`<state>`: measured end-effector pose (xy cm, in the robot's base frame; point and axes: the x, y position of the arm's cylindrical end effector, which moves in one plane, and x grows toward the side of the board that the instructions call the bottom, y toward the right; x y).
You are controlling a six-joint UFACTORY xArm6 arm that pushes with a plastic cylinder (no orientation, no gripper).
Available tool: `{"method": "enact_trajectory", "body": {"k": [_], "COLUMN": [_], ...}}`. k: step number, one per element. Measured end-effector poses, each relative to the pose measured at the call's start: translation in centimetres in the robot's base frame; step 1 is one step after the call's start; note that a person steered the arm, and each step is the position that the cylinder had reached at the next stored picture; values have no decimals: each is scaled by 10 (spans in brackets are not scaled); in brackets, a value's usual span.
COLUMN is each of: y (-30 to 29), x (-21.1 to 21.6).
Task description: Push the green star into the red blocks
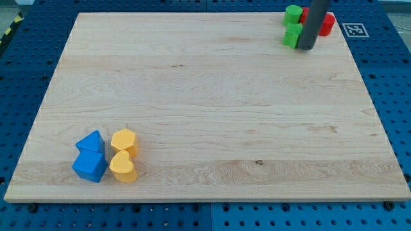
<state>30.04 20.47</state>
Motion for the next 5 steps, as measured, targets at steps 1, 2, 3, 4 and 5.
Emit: {"method": "enact_trajectory", "body": {"k": [1,2,3,4,5], "y": [-5,-38,-48,-30,1], "x": [25,48,32,19,19]}}
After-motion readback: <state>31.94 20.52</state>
